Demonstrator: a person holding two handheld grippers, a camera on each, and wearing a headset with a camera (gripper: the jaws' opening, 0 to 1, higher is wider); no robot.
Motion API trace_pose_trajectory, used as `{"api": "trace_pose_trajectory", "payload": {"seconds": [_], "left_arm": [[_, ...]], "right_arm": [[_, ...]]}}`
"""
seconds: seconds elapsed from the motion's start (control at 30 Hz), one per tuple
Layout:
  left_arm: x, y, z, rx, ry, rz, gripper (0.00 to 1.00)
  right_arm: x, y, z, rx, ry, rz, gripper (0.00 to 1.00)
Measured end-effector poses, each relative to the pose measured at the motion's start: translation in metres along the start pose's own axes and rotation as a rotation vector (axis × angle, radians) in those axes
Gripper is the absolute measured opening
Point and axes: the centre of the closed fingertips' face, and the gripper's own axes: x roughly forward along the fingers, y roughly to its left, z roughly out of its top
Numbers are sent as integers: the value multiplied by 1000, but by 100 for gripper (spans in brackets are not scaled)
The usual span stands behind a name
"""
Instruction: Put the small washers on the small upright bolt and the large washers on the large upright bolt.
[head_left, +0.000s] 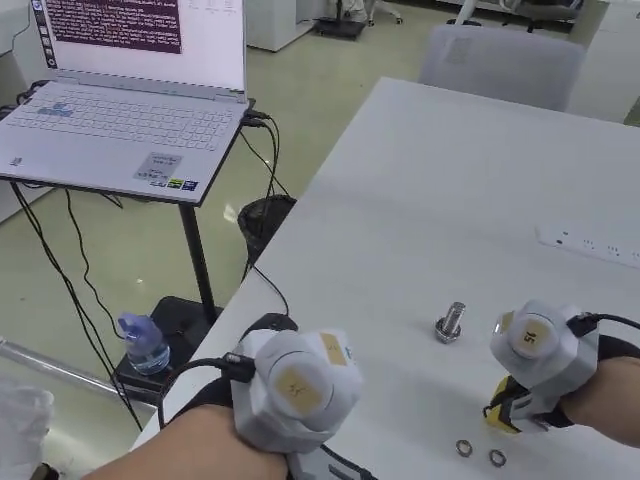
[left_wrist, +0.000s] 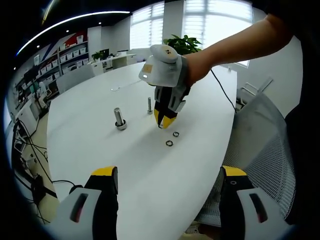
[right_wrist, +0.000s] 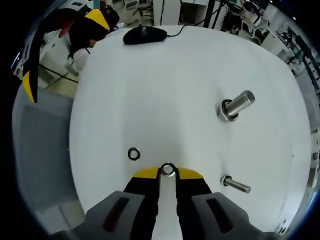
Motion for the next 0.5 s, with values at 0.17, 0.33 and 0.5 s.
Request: {"api": "trace_pose_trajectory", "payload": {"seconds": [0.17,0.33,0.5], "left_arm": [[5,-2,1,3,5,-11,84],[8,-4,3,11,14,-16,84],[10,-4,4,9,16,-18,83]], "right_arm": [[-12,-8,-18,33,1,-15,12],[-25,-17,-33,65,3,-30,12],[-37,-26,-42,92,5,-38,12]]}}
